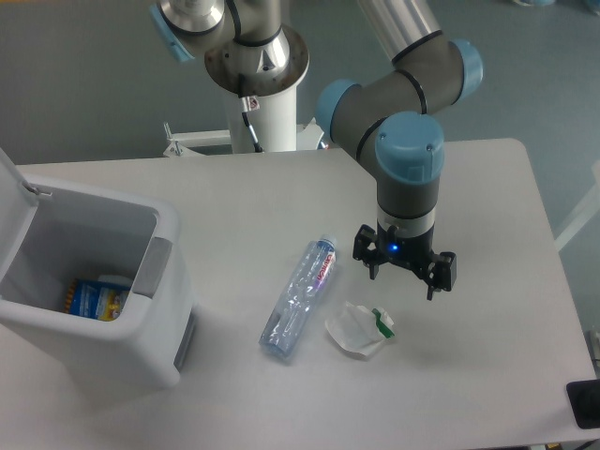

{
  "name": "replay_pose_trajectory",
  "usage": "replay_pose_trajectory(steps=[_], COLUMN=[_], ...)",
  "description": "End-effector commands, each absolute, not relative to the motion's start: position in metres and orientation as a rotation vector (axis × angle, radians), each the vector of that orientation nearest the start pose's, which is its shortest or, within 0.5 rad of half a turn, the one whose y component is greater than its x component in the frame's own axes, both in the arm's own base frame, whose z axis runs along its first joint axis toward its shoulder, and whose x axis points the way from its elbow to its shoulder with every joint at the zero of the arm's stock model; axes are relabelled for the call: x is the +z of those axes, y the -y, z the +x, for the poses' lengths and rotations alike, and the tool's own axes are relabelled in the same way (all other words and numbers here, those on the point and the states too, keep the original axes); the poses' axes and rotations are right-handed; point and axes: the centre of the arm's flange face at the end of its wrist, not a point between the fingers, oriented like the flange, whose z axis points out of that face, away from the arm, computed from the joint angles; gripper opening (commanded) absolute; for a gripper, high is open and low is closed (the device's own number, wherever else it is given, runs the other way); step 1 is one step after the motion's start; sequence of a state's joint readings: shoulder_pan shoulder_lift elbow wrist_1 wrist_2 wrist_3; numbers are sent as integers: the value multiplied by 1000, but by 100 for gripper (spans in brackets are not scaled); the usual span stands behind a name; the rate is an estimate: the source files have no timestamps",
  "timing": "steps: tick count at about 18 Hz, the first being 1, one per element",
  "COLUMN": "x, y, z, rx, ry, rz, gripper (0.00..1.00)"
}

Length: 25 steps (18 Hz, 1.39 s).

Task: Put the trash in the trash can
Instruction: 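Lower the open gripper over the white-and-green wrapper, then close the gripper on the white-and-green wrapper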

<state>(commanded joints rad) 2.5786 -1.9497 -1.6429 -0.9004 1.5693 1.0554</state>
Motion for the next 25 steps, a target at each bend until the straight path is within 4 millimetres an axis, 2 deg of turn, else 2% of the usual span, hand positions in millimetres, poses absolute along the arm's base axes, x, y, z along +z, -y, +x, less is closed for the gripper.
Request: replay_pose_trajectory(steps=[5,10,13,15,17,22,25], x=[308,291,259,247,237,206,196], y=[-451,-450,-458,-471,-472,-478,-480], z=[-461,-468,-471,-467,-466,-438,-435], rx=[278,286,235,216,195,139,133], ry=[-36,76,59,32,25,-29,-36], rz=[-3006,-2992,-3022,-3032,-3043,-3103,-3123], gripper=[100,100,100,100,100,100,100])
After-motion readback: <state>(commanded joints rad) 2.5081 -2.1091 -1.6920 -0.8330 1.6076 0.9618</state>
